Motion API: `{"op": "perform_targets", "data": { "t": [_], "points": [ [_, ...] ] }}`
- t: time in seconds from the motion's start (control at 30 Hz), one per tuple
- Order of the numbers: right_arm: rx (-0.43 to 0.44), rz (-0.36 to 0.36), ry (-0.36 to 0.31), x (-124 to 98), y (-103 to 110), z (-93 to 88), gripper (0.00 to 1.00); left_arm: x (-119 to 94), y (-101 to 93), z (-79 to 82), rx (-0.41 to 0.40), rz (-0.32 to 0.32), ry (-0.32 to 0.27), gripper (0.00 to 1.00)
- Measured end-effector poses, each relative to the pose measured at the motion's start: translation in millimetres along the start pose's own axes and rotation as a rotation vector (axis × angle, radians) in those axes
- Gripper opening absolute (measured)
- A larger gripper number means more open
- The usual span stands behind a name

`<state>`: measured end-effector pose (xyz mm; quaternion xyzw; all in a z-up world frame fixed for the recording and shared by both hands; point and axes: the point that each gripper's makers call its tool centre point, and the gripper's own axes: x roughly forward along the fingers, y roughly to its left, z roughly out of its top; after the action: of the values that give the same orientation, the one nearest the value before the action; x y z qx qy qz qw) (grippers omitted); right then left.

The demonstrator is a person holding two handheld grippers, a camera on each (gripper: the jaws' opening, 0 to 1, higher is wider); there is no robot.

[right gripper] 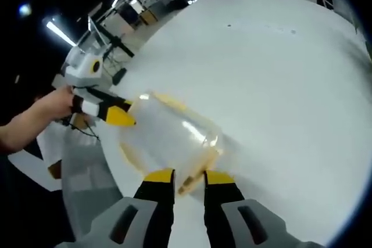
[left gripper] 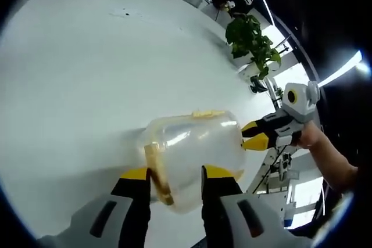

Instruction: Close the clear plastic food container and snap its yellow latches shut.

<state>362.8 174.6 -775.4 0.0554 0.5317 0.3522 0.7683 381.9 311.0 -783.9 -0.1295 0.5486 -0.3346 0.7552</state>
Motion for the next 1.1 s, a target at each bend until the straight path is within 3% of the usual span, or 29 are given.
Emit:
{"op": "perform_targets", "data": {
  "t": [0.23,0.43,0.6,0.77,0.87,0.97,1.1],
  "points": [
    [-0.035,-0.039,-0.029,-0.6,2.0,0.7,0.18,1.9,-4.5,-2.8,0.107,0.027,0.019,0.38],
    [-0.099,-0.082,-0.024,-0.7,4.5,3.0,0.19,0.4,-5.0,-6.1,0.118,0.051,0.031,0.42],
    [-0.139,-0.105,-0.009,0.8,7.2,4.3,0.19,-7.9,5.8,4.9,0.308,0.162,-0.017,0.56],
    [-0.184,-0.125,0.002,1.1,8.3,6.2,0.19,-9.9,1.9,7.5,0.381,0.17,-0.005,0.51],
    [-0.24,-0.146,0.011,0.3,8.1,7.5,0.2,-13.1,0.1,10.7,0.473,0.181,0.01,0.47],
    [-0.332,-0.174,0.031,-1.2,7.5,9.9,0.2,-14.7,-3.0,11.0,0.523,0.19,0.023,0.48],
    [-0.391,-0.197,0.04,-2.9,6.8,11.9,0.19,-18.8,-5.3,15.8,0.564,0.19,0.023,0.49]
  ]
}}
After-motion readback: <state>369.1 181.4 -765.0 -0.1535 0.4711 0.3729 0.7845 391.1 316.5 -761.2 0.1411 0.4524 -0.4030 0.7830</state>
